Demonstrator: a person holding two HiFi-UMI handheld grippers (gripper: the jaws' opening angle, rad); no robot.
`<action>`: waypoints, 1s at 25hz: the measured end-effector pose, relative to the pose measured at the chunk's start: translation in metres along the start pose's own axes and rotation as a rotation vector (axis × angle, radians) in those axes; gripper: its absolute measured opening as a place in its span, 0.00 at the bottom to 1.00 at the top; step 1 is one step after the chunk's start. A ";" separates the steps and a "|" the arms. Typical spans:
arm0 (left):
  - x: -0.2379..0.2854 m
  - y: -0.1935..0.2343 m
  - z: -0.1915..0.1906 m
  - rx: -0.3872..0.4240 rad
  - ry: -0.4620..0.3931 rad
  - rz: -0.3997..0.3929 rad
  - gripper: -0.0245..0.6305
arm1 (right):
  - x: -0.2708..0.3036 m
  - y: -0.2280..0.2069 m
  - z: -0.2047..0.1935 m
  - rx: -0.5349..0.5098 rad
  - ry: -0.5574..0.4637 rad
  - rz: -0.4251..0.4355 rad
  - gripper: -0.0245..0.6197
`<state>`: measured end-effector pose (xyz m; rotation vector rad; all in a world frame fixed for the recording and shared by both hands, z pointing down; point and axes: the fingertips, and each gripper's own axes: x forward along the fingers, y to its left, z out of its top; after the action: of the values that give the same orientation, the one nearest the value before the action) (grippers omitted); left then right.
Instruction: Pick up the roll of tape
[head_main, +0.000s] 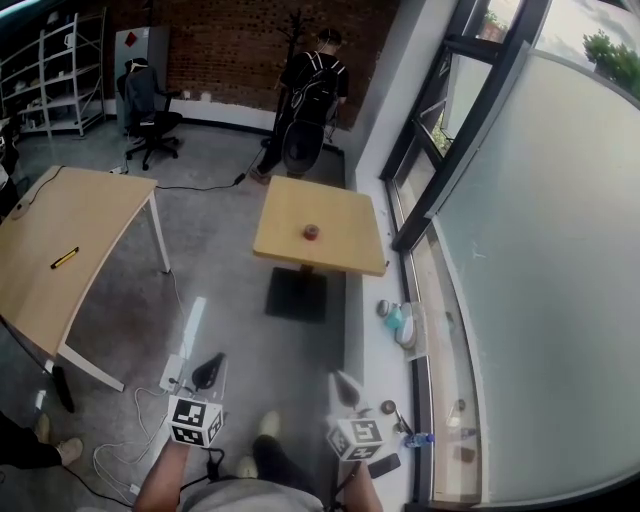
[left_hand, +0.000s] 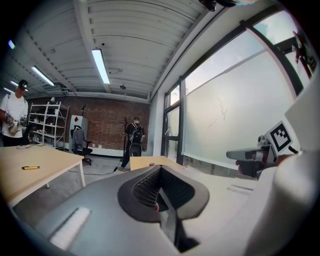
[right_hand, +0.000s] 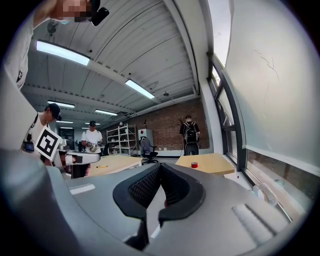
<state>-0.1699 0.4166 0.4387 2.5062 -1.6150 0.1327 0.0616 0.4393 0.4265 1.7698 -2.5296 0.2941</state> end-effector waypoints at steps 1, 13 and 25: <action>0.003 0.002 -0.001 0.001 0.002 0.005 0.04 | 0.005 -0.003 -0.004 0.000 0.008 0.003 0.06; 0.075 0.040 0.003 -0.006 0.014 0.061 0.04 | 0.098 -0.034 -0.013 0.024 0.043 0.063 0.06; 0.178 0.053 0.032 0.024 -0.004 0.043 0.04 | 0.189 -0.092 0.007 0.033 0.039 0.074 0.06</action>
<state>-0.1451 0.2296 0.4395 2.4914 -1.6798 0.1531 0.0826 0.2329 0.4587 1.6666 -2.5820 0.3713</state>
